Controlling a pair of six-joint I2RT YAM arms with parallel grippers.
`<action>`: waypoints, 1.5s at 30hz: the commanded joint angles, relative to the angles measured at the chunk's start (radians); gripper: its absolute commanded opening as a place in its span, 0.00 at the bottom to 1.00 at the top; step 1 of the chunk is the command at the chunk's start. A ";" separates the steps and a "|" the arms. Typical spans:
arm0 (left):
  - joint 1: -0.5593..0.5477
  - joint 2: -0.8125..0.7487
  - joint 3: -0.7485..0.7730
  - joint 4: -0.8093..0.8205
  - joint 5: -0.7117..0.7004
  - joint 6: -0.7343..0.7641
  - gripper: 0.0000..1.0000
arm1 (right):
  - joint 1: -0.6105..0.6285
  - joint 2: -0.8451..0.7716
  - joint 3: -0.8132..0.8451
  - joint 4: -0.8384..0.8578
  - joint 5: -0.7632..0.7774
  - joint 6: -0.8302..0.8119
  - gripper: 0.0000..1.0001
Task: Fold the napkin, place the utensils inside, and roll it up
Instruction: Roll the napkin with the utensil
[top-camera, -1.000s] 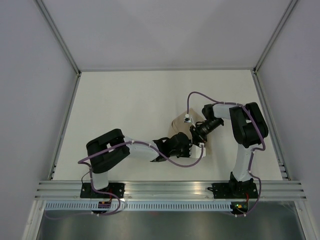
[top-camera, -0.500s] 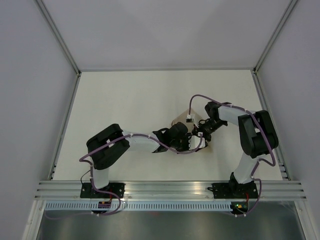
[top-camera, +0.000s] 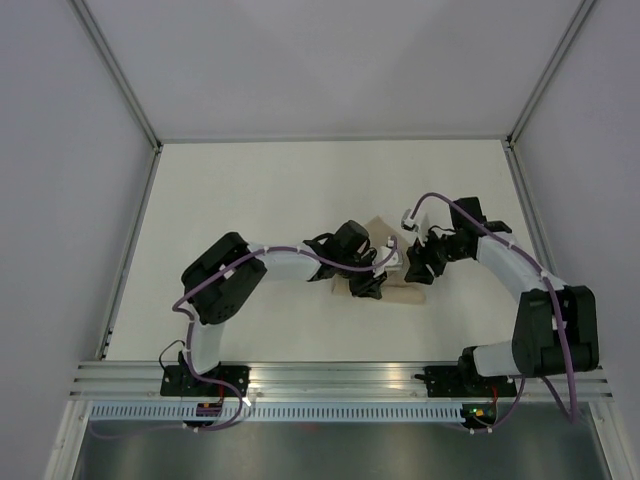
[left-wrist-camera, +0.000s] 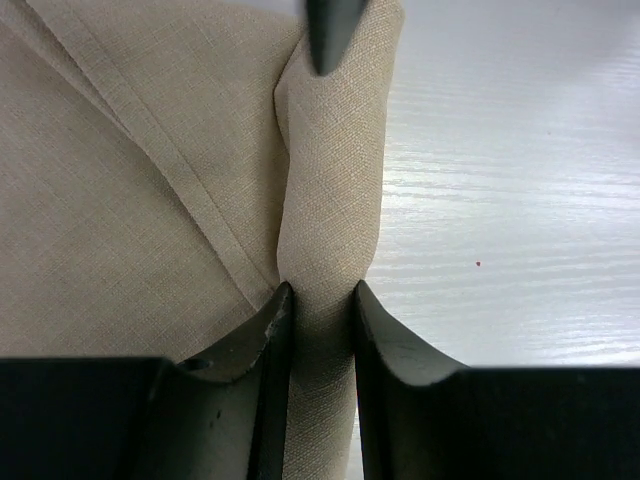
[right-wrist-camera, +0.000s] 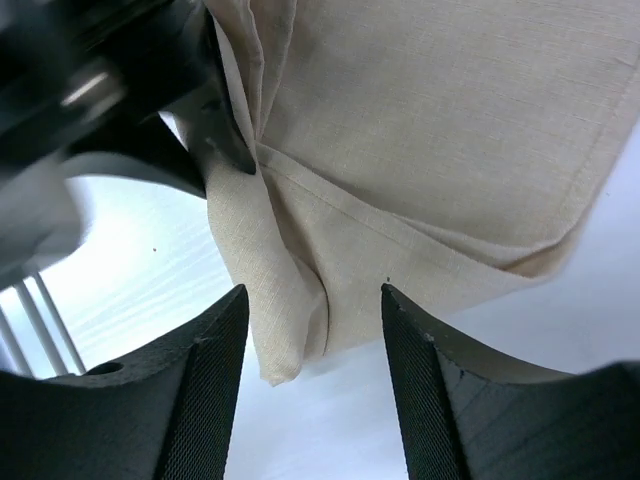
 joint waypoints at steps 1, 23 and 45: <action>0.040 0.093 0.018 -0.210 0.180 -0.086 0.02 | -0.005 -0.130 -0.093 0.141 0.017 0.025 0.62; 0.115 0.329 0.222 -0.405 0.419 -0.189 0.02 | 0.457 -0.417 -0.480 0.518 0.411 -0.014 0.65; 0.128 0.366 0.273 -0.410 0.358 -0.289 0.06 | 0.618 -0.256 -0.452 0.550 0.476 0.032 0.38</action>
